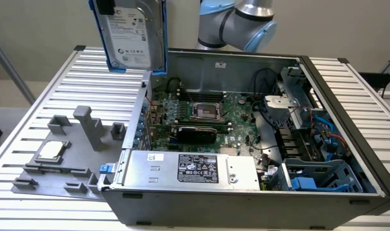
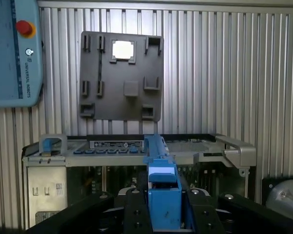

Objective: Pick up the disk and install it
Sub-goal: 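Pick up the disk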

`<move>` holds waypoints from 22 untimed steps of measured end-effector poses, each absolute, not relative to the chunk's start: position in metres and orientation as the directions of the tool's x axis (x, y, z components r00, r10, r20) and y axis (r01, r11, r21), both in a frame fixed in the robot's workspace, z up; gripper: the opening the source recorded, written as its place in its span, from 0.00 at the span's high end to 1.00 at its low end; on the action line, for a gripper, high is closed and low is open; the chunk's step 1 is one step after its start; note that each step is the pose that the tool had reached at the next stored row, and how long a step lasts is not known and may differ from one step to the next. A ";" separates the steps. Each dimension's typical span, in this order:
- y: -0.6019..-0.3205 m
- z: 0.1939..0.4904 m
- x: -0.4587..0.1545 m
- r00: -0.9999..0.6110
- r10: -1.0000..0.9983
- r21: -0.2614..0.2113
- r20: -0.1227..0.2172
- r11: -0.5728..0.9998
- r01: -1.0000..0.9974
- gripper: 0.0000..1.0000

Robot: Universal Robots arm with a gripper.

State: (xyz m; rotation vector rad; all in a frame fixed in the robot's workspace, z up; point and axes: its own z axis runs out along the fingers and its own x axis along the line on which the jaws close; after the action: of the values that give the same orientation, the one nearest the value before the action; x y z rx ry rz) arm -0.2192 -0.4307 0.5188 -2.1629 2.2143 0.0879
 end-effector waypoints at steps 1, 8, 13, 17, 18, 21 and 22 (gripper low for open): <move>-0.433 0.519 -0.215 -0.024 -0.997 0.009 -0.072 0.023 -1.000 0.67; -0.448 0.519 -0.185 -0.024 -0.997 0.009 -0.072 0.023 -1.000 0.67; -0.457 0.519 -0.163 -0.024 -0.997 0.009 -0.072 0.023 -1.000 0.67; -0.465 0.518 -0.144 -0.024 -0.997 0.009 -0.072 0.023 -1.000 0.67; -0.466 0.518 -0.140 -0.024 -0.997 0.009 -0.072 0.023 -1.000 0.67; -0.471 0.518 -0.126 -0.024 -0.997 0.009 -0.072 0.023 -1.000 0.67; -0.473 0.517 -0.122 -0.024 -0.997 0.009 -0.072 0.023 -1.000 0.67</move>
State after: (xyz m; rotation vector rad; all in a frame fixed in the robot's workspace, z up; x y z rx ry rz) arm -0.1218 -0.4725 0.5173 -2.1629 2.2143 0.0879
